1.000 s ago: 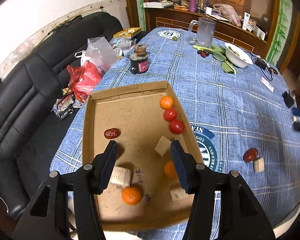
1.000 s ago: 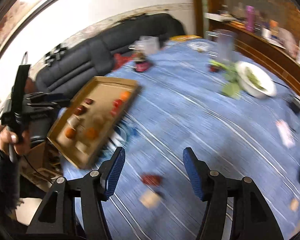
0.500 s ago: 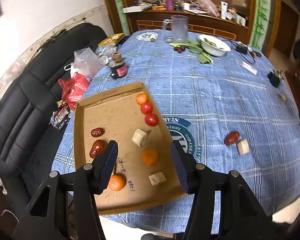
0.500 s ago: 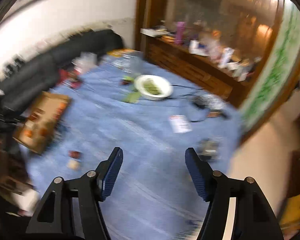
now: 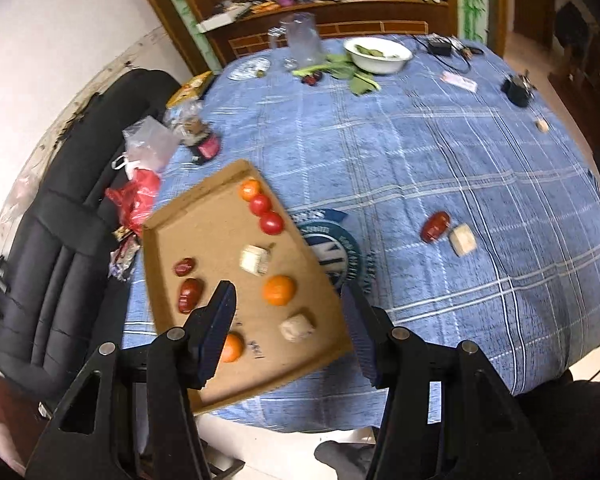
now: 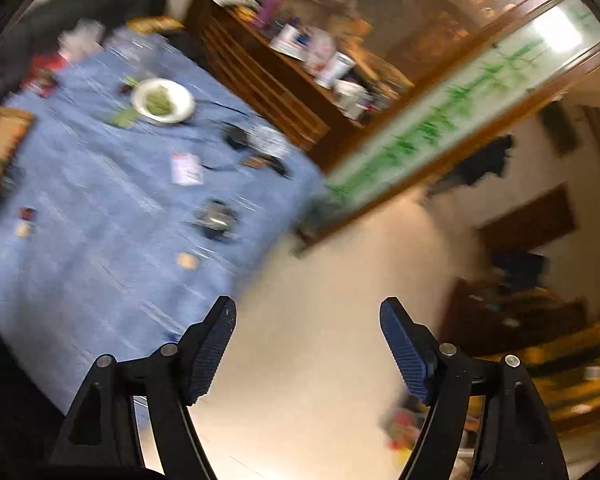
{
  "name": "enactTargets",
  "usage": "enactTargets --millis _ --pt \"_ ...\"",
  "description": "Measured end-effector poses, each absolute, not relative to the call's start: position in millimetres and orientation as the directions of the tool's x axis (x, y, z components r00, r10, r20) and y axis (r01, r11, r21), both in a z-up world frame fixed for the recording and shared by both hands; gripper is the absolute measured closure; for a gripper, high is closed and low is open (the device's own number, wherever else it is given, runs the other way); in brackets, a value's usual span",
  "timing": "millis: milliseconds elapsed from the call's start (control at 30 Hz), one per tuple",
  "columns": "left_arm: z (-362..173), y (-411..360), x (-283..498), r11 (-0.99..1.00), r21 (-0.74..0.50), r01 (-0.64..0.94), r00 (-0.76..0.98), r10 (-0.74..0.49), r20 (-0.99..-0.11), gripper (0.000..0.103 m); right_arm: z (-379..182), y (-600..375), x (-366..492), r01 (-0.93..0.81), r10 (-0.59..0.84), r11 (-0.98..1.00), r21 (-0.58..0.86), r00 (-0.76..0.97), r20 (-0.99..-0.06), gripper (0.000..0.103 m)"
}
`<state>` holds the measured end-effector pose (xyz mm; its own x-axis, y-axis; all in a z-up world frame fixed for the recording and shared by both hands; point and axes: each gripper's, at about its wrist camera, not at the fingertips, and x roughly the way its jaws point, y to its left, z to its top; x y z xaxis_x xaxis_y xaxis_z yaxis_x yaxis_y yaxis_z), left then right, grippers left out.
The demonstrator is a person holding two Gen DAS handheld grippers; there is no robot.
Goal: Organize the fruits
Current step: 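Withdraw both open tools from the tray toward the last date and cube on the cloth, then grasp the dark red date with the left tool while the right tool grasps the beige cube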
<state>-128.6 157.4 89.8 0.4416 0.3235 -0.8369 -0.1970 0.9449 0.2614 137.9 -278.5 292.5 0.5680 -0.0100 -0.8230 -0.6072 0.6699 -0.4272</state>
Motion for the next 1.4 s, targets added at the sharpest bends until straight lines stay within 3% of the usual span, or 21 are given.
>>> enactTargets --millis 200,433,900,1067,1300,1400 --pt "60 139 -114 0.972 0.169 -0.161 0.445 0.224 -0.867 0.050 166 -208 71 -0.848 0.318 0.528 -0.039 0.240 -0.917 0.025" --pt "38 123 -97 0.985 0.056 -0.160 0.486 0.128 -0.864 0.050 91 -142 35 -0.888 0.512 0.396 0.232 0.005 -0.859 0.028" --pt "6 109 -65 0.994 -0.029 -0.108 0.475 0.026 -0.880 0.050 52 -91 35 -0.837 0.622 0.395 0.380 -0.060 -0.781 0.028" --pt "-4 100 -52 0.996 -0.039 -0.077 0.481 0.003 -0.877 0.050 42 -72 33 -0.841 0.625 0.390 0.376 -0.058 -0.779 0.042" --pt "-18 93 -28 0.998 -0.040 -0.039 0.476 -0.016 -0.879 0.051 19 -44 21 -0.866 0.582 0.375 0.331 -0.058 -0.811 0.049" --pt "-25 90 -18 0.999 -0.039 -0.017 0.464 -0.027 -0.886 0.062 14 -42 21 -0.861 0.583 0.373 0.346 -0.073 -0.809 0.050"
